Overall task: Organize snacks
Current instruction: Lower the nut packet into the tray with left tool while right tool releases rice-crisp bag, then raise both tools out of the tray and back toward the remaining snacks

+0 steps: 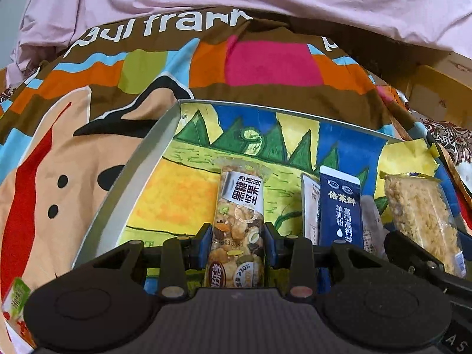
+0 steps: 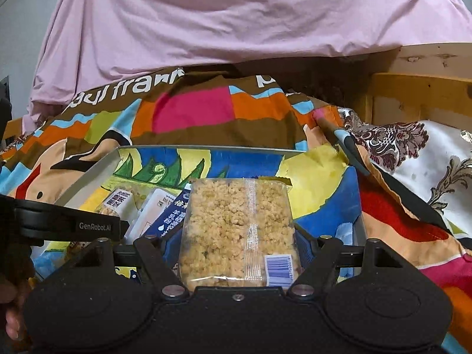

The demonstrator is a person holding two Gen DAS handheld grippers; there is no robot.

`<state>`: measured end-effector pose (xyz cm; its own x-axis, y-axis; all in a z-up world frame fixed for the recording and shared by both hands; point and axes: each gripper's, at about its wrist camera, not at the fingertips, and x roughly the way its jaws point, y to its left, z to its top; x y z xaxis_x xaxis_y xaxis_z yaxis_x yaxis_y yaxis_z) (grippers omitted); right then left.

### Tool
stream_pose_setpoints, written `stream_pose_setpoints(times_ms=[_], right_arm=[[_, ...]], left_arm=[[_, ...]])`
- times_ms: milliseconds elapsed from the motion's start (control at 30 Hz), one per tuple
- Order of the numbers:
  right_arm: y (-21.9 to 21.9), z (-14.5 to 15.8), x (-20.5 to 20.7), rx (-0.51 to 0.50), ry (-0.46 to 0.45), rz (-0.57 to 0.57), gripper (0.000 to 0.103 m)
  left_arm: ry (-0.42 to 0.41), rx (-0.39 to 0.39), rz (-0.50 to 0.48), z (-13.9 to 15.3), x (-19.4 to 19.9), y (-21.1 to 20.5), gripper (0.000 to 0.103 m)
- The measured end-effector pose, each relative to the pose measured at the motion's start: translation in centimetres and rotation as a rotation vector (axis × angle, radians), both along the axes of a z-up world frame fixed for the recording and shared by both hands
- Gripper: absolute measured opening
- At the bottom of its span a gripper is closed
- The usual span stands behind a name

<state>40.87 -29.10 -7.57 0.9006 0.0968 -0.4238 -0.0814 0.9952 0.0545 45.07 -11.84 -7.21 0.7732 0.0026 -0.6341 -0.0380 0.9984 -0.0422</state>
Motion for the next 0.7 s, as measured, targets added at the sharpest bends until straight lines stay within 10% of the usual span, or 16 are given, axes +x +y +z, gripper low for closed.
stream_pose_setpoints(times_ms=[200,700], right_arm=[[0.0,-0.2,0.2,0.005,0.011,0.004,0.078],[0.3,4.8,-4.7,0.016,-0.141,0.017,0.101]], left_arm=[[-0.011,-0.005,-0.005,-0.1,-0.1,0.2,0.042],[-0.153,-0.111,0.034,4.7,-4.2,2.6,0.096]])
